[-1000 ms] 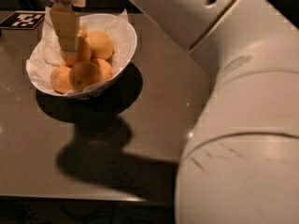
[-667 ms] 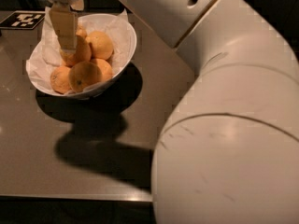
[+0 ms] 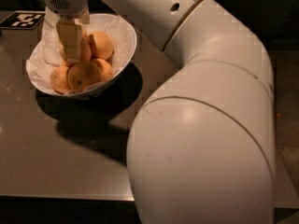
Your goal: Pick orange from white bowl
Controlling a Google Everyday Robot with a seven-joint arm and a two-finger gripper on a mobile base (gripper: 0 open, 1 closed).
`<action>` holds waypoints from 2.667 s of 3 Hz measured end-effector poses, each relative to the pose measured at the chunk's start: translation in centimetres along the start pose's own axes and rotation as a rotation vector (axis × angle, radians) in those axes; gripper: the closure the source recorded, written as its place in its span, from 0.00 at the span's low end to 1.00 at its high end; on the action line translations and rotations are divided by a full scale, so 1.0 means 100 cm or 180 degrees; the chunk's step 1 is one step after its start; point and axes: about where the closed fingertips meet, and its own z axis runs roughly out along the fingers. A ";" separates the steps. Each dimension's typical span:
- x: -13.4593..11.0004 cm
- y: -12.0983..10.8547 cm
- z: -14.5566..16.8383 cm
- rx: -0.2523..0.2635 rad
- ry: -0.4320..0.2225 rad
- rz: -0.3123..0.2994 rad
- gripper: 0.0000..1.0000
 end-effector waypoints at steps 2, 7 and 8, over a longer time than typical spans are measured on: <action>0.003 -0.001 0.013 -0.0080 0.0040 0.0063 0.35; 0.003 -0.001 0.012 -0.0079 0.0040 0.0063 0.29; 0.003 -0.001 0.012 -0.0079 0.0040 0.0063 0.24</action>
Offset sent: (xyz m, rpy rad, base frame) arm -0.0190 -0.0359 -0.0270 -0.1436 0.1659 -0.0673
